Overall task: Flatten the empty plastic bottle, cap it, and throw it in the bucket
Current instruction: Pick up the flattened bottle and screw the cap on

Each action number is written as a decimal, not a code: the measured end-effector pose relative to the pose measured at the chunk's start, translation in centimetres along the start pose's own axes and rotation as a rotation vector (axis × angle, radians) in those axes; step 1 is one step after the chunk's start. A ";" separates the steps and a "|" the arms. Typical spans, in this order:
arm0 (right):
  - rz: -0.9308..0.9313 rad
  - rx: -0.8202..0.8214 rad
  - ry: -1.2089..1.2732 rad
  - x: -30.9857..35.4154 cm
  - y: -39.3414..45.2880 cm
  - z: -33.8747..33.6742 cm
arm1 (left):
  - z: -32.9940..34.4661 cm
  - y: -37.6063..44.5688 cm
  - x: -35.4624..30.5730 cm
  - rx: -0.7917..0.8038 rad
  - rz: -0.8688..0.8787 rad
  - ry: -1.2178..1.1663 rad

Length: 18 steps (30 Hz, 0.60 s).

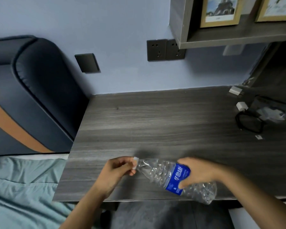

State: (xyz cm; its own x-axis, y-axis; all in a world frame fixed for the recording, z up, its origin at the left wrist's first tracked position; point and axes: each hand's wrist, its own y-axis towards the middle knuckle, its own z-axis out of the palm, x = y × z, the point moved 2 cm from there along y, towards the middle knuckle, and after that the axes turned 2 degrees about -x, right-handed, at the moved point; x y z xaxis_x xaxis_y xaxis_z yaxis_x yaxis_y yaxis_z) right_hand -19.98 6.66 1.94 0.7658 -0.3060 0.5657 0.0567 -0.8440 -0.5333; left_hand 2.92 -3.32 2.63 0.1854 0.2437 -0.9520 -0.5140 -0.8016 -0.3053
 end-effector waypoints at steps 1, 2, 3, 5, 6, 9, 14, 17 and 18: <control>0.006 0.021 0.025 -0.5 -0.6 0.4 | -0.2 -0.2 0.2 -0.005 -0.005 0.001; 0.015 0.034 0.066 -1.0 -1.2 0.9 | -0.4 -0.3 0.5 -0.015 -0.013 -0.007; 0.017 0.028 0.123 -1.4 -1.9 1.3 | -0.5 -0.5 0.7 -0.021 -0.027 -0.022; 0.007 -0.005 0.244 -1.9 -3.1 2.3 | -0.5 -0.9 1.2 -0.030 -0.052 -0.056; -0.002 -0.017 0.287 -2.0 -3.7 2.7 | -0.4 -1.2 1.6 -0.037 -0.059 -0.073; -0.007 -0.043 0.374 -2.1 -5.1 4.2 | 0.1 -2.0 2.8 -0.017 -0.079 -0.107; 0.070 -0.082 0.336 -2.3 -7.1 7.2 | 0.8 -3.4 5.5 0.010 -0.132 -0.095; 0.115 -0.153 0.360 -2.0 -8.3 9.4 | 1.1 -4.2 7.1 0.012 -0.168 -0.123; 0.139 -0.171 0.380 -1.9 -8.8 10.1 | 1.1 -4.4 7.7 0.007 -0.174 -0.127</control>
State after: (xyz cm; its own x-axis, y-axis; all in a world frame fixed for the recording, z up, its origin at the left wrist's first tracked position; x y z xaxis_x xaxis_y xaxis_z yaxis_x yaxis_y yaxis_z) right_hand -15.44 19.12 -0.84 0.4663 -0.5350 0.7045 -0.1619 -0.8346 -0.5266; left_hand 5.73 2.73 -3.41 0.1649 0.4454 -0.8800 -0.4892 -0.7378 -0.4651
